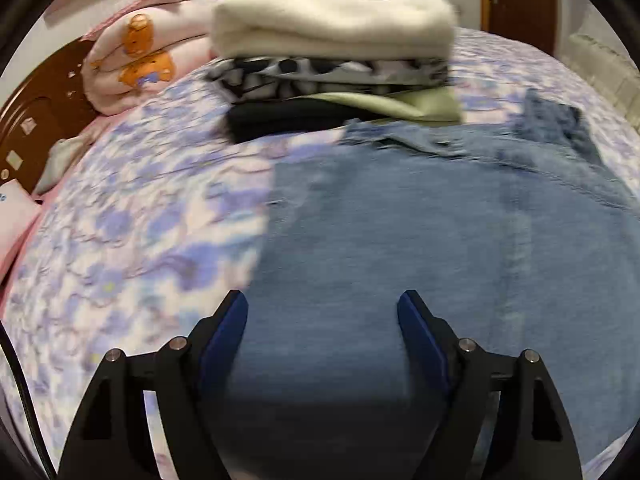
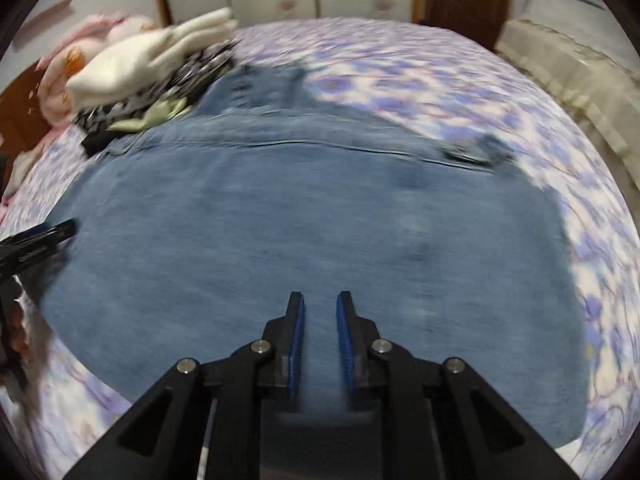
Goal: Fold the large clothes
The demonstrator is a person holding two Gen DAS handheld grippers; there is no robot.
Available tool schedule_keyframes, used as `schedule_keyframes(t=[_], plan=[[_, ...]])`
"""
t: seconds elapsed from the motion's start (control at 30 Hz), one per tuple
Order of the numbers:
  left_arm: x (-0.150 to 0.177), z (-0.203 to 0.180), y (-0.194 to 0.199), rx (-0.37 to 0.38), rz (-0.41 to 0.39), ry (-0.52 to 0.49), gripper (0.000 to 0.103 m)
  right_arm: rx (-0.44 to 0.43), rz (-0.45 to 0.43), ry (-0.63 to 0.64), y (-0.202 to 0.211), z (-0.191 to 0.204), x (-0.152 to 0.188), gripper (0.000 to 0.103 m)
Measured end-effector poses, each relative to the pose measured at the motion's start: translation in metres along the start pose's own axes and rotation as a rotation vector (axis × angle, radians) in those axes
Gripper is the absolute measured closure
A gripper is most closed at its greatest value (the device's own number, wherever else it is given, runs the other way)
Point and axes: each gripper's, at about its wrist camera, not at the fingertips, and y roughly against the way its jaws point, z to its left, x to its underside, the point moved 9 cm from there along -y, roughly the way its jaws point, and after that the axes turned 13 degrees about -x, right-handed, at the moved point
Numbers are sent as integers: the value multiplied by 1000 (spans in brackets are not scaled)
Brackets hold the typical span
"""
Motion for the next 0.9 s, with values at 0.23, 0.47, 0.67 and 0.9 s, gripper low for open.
schedule_keyframes(t=[0.23, 0.47, 0.67, 0.9], plan=[[14, 33, -14, 73, 69, 68, 24, 126, -18, -164, 41, -105, 32, 80], [14, 33, -4, 67, 99, 42, 24, 134, 7, -164, 50, -84, 33, 77], [11, 32, 39, 105, 81, 8, 24, 43, -39, -235, 75, -47, 23, 77], [26, 39, 94, 183, 96, 20, 24, -50, -101, -208, 113, 2, 23, 77]])
